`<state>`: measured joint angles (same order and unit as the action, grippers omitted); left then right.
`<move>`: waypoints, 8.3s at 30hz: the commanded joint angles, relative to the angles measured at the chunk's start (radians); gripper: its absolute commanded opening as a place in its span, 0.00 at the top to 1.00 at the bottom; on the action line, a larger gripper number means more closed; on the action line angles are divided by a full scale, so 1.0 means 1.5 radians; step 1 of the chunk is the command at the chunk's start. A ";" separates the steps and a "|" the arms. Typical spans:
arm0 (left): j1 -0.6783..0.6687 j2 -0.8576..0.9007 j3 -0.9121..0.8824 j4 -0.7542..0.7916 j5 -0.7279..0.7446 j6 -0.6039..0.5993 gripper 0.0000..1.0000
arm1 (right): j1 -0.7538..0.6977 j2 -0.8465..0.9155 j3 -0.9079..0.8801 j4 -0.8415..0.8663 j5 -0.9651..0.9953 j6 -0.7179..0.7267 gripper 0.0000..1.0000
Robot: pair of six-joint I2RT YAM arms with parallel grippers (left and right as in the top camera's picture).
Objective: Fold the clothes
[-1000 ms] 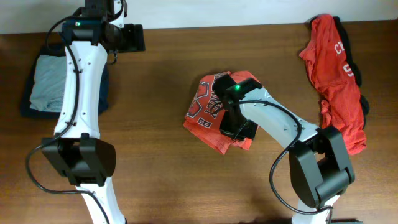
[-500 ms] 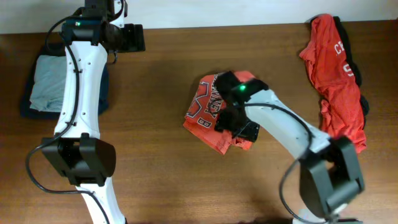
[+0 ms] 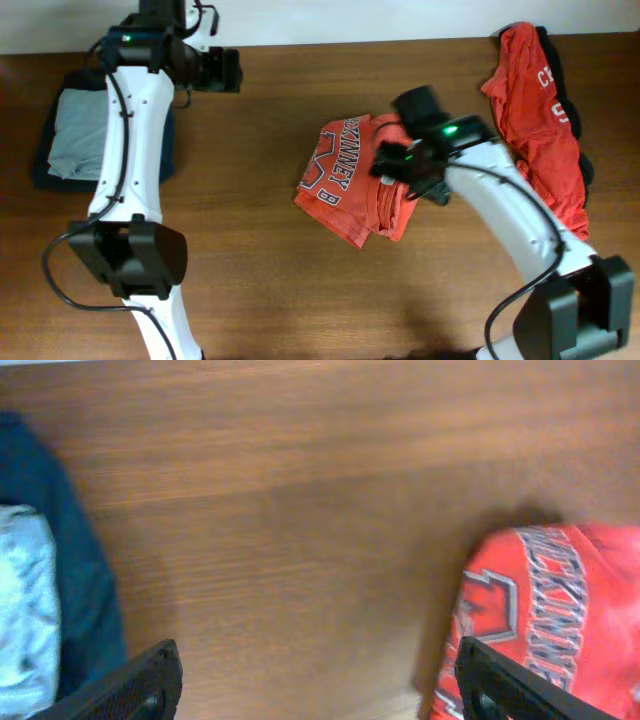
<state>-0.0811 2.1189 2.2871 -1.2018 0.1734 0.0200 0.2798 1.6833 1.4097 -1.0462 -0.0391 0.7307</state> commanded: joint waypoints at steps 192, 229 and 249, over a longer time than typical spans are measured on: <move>0.462 0.250 0.285 -0.062 0.316 1.085 1.00 | -0.448 -0.037 0.058 -0.042 -0.171 -0.273 0.01; 0.498 0.164 0.233 -0.275 0.451 0.638 0.01 | -0.448 -0.037 0.058 -0.063 -0.176 -0.272 0.01; 0.351 0.168 0.041 0.073 0.108 0.133 0.01 | -0.448 -0.037 0.058 -0.063 -0.176 -0.273 0.01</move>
<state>0.4835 2.3894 2.4245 -1.1385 0.5461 0.4114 -0.3973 1.6527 1.4841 -1.1412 -0.2909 0.3286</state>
